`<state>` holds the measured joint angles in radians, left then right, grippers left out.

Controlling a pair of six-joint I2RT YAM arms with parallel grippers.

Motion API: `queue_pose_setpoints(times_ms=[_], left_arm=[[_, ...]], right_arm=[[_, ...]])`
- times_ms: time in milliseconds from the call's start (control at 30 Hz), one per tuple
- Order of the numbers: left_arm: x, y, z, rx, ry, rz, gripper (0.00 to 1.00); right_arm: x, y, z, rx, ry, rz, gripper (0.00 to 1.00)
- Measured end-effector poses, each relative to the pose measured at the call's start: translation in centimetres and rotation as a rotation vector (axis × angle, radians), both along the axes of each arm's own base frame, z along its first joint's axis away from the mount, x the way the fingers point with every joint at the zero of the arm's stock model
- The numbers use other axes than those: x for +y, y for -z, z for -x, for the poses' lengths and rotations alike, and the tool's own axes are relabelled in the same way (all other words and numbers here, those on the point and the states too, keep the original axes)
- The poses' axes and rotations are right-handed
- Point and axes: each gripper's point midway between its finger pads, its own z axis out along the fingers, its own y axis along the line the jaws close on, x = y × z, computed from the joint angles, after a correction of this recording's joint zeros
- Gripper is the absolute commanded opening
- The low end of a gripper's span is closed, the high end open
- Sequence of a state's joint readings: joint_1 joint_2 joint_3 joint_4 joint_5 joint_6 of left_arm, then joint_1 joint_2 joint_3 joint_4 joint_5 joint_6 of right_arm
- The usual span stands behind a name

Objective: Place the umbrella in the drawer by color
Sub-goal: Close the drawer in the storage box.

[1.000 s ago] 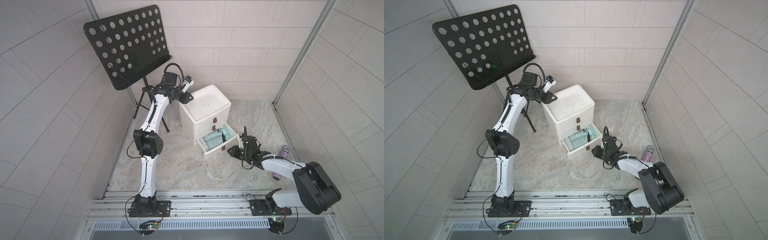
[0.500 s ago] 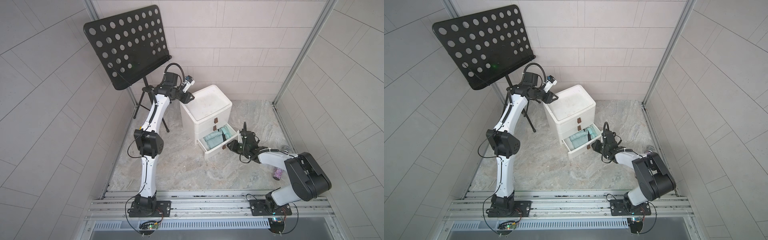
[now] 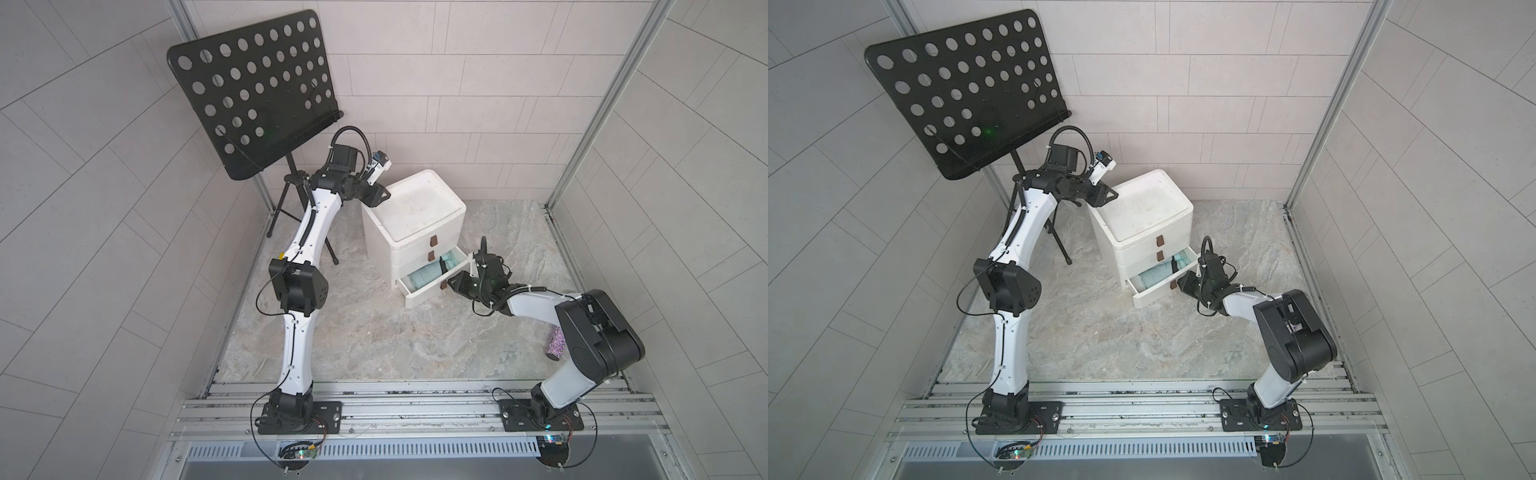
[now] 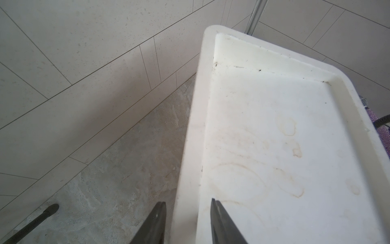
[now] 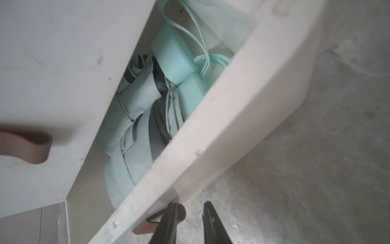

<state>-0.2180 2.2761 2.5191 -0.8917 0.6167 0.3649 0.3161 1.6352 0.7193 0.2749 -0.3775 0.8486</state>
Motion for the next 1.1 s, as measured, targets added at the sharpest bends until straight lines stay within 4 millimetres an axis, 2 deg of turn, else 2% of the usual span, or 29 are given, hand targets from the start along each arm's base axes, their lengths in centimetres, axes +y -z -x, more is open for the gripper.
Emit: queue_pose_setpoints(times_ms=[300, 833, 1100], left_arm=[[-0.7, 0.0, 0.2, -0.005, 0.013, -0.001, 0.40], [-0.8, 0.1, 0.2, -0.010, 0.012, -0.010, 0.39], [-0.8, 0.1, 0.1, -0.015, 0.012, -0.017, 0.38]], right_arm=[[1.1, 0.9, -1.6, -0.006, 0.031, -0.084, 0.26], [3.0, 0.7, -5.6, -0.052, 0.084, -0.248, 0.29], [3.1, 0.8, -5.7, -0.042, 0.090, -0.262, 0.31]])
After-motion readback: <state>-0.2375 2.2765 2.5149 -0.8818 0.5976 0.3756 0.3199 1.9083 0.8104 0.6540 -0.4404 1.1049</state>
